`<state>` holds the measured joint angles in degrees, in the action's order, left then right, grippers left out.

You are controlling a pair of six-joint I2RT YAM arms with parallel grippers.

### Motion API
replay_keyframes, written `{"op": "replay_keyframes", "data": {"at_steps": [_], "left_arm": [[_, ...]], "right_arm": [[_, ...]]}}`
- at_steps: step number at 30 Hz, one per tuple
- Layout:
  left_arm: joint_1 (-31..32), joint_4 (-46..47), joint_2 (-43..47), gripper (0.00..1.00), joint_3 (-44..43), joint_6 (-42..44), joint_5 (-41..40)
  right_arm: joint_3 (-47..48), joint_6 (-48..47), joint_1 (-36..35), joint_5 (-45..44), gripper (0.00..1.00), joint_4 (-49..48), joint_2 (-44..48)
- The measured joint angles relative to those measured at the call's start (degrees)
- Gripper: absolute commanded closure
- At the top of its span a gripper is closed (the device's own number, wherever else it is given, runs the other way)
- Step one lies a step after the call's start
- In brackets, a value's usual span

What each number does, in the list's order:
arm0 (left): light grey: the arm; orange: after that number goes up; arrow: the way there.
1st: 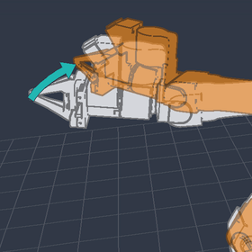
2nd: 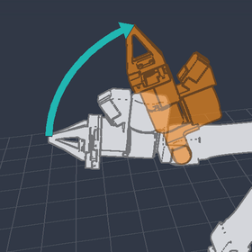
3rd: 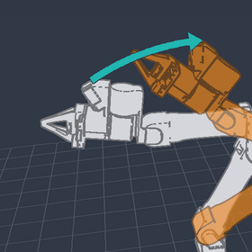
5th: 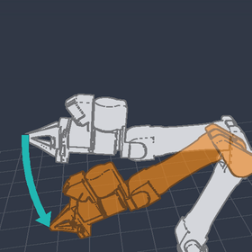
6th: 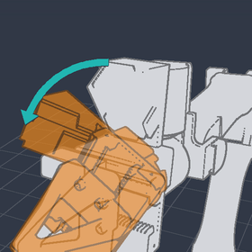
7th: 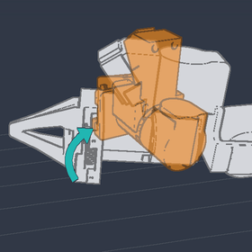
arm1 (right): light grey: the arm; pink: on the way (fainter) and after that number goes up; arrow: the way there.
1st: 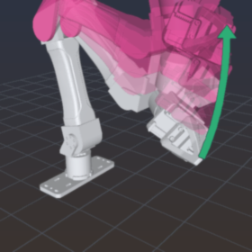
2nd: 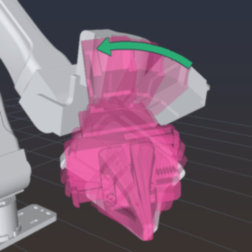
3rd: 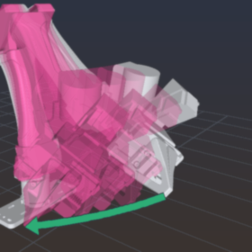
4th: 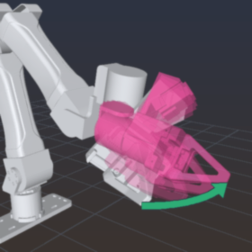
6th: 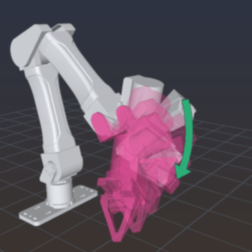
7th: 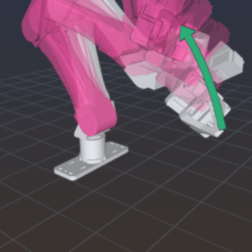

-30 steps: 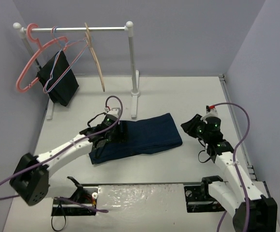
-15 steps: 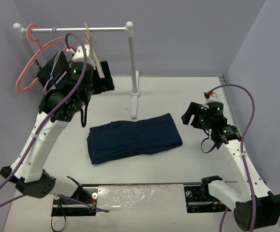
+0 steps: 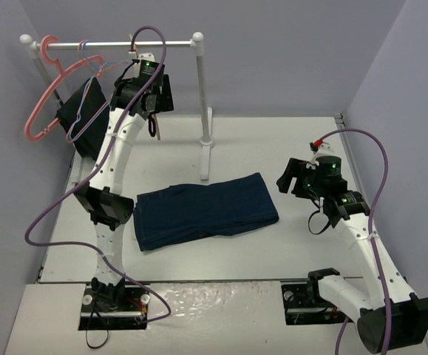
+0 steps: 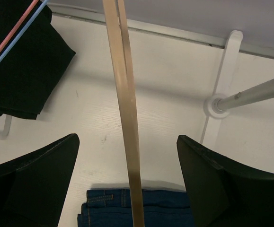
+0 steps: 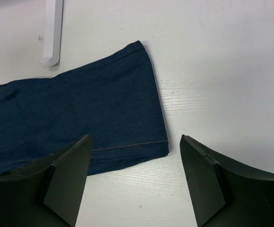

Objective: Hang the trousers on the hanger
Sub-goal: Pick up the hanger from the clothesline.

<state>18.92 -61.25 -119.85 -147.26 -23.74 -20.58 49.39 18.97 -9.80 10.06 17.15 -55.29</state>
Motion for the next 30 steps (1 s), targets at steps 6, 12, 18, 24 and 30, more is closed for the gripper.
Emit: {"op": "replay_keyframes", "data": {"at_steps": [6,12,18,24,30], "left_arm": [[-1.12,4.72,3.08,0.31,4.29,2.23,1.50],[-1.01,7.85,5.34,0.45,5.44,3.60,2.95],[-0.99,10.23,5.77,0.52,8.33,3.99,4.27],[-0.99,11.25,5.94,0.60,11.02,4.20,5.24],[-0.99,13.11,7.05,0.61,12.91,4.61,5.54]], "right_arm": [[-0.01,-0.64,0.00,0.48,0.28,0.05,0.00],[-0.36,-0.70,0.00,0.66,0.28,0.20,0.02],[-1.25,-0.68,0.00,0.69,0.28,0.33,0.05],[-1.25,-0.67,0.00,0.70,0.27,0.29,0.05],[-1.26,-0.58,0.00,1.12,0.27,0.29,-0.12]]}}
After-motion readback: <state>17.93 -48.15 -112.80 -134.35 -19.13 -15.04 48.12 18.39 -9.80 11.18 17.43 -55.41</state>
